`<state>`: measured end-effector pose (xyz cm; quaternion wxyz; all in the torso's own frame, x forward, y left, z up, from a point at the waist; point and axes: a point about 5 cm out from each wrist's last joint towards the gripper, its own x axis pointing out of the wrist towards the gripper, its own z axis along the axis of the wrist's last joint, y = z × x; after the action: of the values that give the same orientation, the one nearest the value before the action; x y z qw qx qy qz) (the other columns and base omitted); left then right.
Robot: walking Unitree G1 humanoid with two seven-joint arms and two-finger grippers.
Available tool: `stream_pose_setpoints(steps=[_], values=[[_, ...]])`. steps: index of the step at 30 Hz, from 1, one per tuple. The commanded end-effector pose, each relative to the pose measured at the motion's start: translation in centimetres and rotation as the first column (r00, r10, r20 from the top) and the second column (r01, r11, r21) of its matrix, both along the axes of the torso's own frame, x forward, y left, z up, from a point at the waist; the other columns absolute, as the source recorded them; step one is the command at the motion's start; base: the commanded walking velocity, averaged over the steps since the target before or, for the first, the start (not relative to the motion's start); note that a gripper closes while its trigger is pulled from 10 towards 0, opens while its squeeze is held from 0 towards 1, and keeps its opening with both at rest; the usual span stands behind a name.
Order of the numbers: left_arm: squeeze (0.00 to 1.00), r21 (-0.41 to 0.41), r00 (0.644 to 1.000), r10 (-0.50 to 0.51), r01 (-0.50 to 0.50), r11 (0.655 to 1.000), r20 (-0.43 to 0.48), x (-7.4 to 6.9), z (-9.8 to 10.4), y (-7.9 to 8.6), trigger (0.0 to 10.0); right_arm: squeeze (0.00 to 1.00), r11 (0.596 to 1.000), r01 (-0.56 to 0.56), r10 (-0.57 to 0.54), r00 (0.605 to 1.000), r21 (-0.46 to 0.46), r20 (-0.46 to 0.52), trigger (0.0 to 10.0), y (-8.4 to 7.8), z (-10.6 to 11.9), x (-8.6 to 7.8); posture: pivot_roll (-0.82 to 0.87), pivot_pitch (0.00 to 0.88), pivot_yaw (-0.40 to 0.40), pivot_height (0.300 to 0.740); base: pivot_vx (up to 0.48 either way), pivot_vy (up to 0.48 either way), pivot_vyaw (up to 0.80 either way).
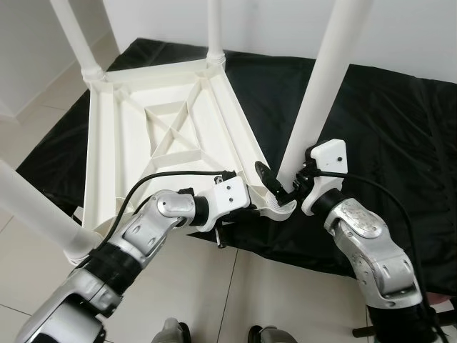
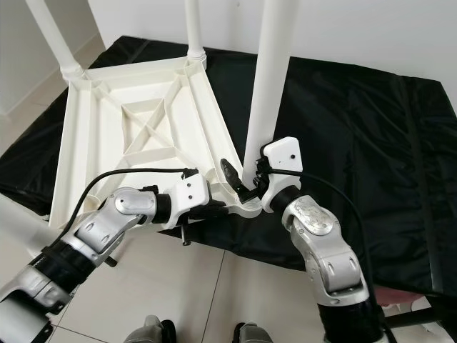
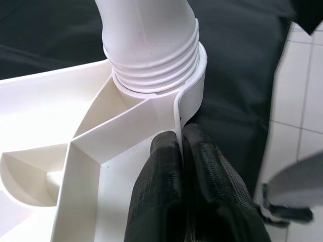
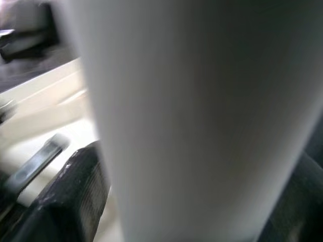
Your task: Building children table
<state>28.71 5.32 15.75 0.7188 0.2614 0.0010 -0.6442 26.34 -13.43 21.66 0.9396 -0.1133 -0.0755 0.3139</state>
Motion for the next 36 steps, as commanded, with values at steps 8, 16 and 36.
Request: stream_pose_setpoints(steps=[8, 16, 36], values=[[0.00, 0.058, 0.962, -0.270, 0.272, 0.961, -0.048, -3.3, 0.4, 1.3, 0.0, 0.00, 0.967, -0.250, 0.241, 0.961, -0.056, -0.138, 10.0, 1.0, -1.8, -1.8, -0.03, 0.146, 0.026, 0.740, 0.000, 0.000, 0.00], [0.00, 0.058, 0.965, -0.256, 0.259, 0.964, -0.050, -3.5, 0.5, 1.6, 0.0, 0.00, 0.973, -0.232, 0.228, 0.965, -0.015, -0.127, 0.0, 1.4, -1.8, -1.3, -0.03, 0.142, 0.025, 0.740, 0.000, 0.000, 0.00], [0.00, -0.023, 0.983, -0.183, 0.183, 0.983, -0.002, -1.1, 1.6, -1.9, 0.0, 0.00, 0.597, 0.801, -0.754, 0.581, 0.048, -0.307, 0.0, -2.2, -6.7, 2.7, -0.04, 0.146, 0.027, 0.740, 0.000, 0.000, 0.00]])
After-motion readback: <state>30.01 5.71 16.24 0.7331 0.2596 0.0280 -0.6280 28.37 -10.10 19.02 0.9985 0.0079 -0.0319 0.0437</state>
